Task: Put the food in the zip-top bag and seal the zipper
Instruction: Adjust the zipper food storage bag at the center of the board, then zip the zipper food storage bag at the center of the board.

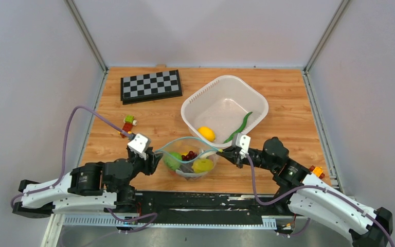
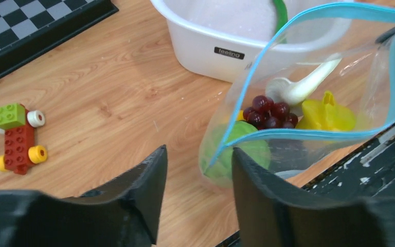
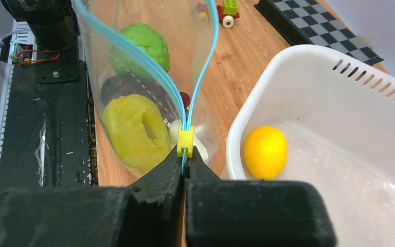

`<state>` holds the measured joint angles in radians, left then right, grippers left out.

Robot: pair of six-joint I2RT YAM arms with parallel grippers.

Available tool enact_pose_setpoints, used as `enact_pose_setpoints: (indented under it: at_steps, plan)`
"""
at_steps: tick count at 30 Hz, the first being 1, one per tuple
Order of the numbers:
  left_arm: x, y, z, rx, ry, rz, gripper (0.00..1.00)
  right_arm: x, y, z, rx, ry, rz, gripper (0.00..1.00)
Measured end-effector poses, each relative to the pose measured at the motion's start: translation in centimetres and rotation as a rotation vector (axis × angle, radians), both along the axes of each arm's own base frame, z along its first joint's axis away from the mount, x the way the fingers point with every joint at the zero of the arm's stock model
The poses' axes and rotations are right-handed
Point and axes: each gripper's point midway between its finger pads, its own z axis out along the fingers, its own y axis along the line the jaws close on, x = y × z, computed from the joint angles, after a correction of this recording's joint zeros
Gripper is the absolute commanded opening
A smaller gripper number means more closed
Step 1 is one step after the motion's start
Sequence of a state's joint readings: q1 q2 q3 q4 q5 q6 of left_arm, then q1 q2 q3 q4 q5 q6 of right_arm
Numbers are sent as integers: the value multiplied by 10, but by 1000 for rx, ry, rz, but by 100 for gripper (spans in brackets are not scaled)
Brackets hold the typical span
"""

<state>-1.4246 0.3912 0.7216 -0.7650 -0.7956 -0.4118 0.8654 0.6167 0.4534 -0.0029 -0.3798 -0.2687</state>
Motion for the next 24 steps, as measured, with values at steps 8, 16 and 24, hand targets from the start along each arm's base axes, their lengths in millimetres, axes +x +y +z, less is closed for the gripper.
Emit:
enact_pose_setpoints:
  at_steps: [8,16,24]
  plan:
    - [-3,7,37,-75,-22,-25,87,0,8,-10,-46,116,36,0]
    - [-22,-61,86,-11,-36,-277,88,-6,8,-14,-49,167,59,0]
    - [-34,-175,59,246,-22,-548,81,-8,-5,0,-11,144,48,0]
